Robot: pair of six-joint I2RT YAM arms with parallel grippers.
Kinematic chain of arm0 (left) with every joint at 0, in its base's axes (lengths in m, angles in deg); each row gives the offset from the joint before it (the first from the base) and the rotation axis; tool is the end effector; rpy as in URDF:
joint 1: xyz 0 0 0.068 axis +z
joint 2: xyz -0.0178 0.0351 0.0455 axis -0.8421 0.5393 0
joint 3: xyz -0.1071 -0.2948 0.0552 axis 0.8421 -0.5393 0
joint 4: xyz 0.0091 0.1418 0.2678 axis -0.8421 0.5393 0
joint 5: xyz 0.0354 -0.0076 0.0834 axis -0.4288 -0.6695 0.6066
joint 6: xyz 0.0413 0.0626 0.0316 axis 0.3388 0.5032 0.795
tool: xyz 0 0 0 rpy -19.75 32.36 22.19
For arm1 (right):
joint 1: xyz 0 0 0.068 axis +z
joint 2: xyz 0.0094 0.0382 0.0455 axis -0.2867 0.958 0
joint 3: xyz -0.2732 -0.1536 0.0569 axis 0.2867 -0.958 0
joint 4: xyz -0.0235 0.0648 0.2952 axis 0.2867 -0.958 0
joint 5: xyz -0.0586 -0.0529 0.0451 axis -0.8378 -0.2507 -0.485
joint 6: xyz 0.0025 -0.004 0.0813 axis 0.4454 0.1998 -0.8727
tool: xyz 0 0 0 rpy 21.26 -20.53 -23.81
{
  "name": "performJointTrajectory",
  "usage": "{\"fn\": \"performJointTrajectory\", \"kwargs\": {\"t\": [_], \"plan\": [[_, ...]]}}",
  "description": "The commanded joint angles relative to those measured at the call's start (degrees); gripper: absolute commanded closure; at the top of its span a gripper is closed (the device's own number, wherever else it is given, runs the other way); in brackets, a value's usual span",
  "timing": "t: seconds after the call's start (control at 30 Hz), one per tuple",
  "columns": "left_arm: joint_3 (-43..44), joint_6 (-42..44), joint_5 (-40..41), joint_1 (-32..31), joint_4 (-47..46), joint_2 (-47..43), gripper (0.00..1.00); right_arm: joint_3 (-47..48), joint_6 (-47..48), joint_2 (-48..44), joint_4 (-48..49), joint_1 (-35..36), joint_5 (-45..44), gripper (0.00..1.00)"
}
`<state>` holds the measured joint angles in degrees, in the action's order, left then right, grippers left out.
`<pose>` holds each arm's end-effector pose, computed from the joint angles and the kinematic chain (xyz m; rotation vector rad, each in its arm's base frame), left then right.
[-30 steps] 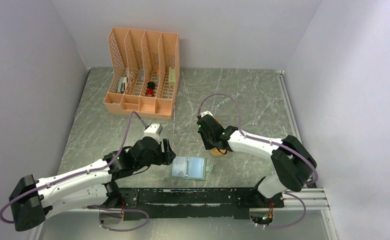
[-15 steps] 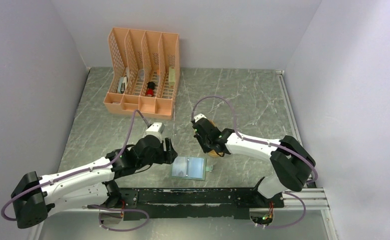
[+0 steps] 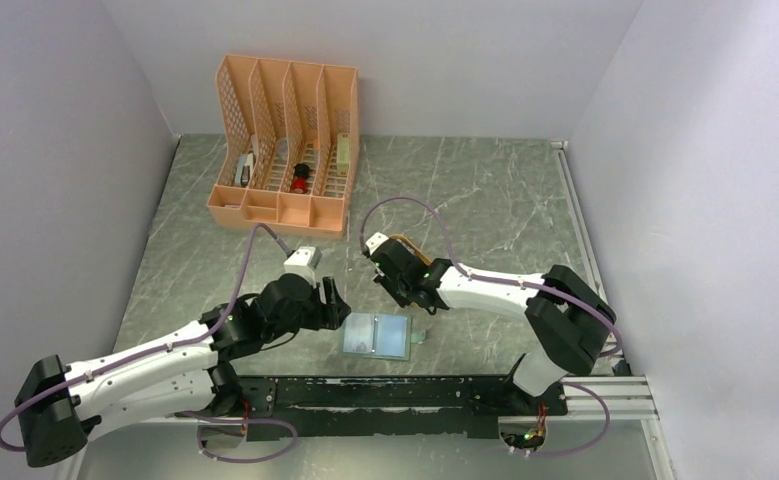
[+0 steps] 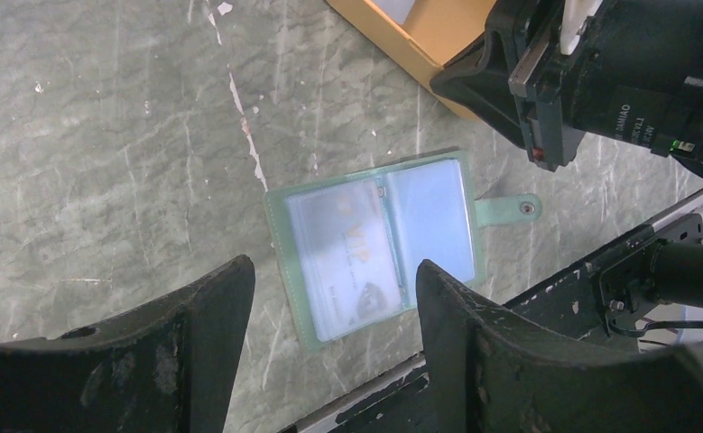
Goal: Put the credit cards into the card holder
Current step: Move the storage box to the center of the board.
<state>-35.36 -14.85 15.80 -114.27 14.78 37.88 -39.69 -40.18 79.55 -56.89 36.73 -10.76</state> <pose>0.1358 -0.1748 0.2209 0.1014 2.2530 -0.7075 0.2272 0.2763 0.1641 -0.9948 2.3176 0.0681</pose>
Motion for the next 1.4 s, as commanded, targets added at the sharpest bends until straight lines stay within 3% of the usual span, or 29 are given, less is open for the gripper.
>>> {"fn": "performJointTrajectory", "kwargs": {"t": [0.0,0.1,0.23,0.43,0.57,0.67,0.73,0.83,1.07,1.27,1.37], "plan": [[-1.1,-0.1,0.2,0.4,0.0,-1.1,0.29,0.7,4.1,1.7,2.0,0.4,0.6,1.00],[-1.2,0.0,-0.2,0.3,-0.2,-0.9,0.29,0.8,3.0,2.1,1.5,0.4,0.1,1.00],[-1.1,0.4,-0.5,0.3,-0.7,-0.5,0.29,0.5,-0.2,0.7,1.3,-0.1,-1.6,0.83],[-0.8,0.5,-0.8,0.3,-0.8,-0.1,0.29,1.0,-2.0,-1.2,0.2,-1.8,-2.8,0.75],[-0.3,0.5,-0.3,0.3,-0.1,-0.3,0.29,2.3,-5.2,-6.0,-1.0,-3.6,-2.3,0.61],[0.2,0.9,0.0,0.3,0.5,-0.7,0.29,3.3,-12.5,-11.1,-1.5,-8.2,2.6,0.41],[0.3,0.9,0.2,0.3,0.8,-0.9,0.29,3.6,-19.3,-13.5,-1.5,-12.5,6.5,0.35],[0.1,0.5,0.5,0.4,0.9,-1.0,0.29,2.3,-32.3,-14.8,-0.7,-15.8,9.5,0.32],[-0.5,-0.6,-0.1,0.5,0.9,-0.8,0.29,-4.9,-58.4,-15.9,7.6,-12.6,8.1,0.31],[-1.0,-1.2,-0.4,0.5,0.7,-1.4,0.30,-7.4,-69.5,-14.4,6.8,-12.6,2.3,0.28],[-1.3,-1.4,-0.6,0.5,0.9,-2.1,0.30,-8.9,-70.2,-13.7,8.8,-14.6,2.2,0.20]]}}
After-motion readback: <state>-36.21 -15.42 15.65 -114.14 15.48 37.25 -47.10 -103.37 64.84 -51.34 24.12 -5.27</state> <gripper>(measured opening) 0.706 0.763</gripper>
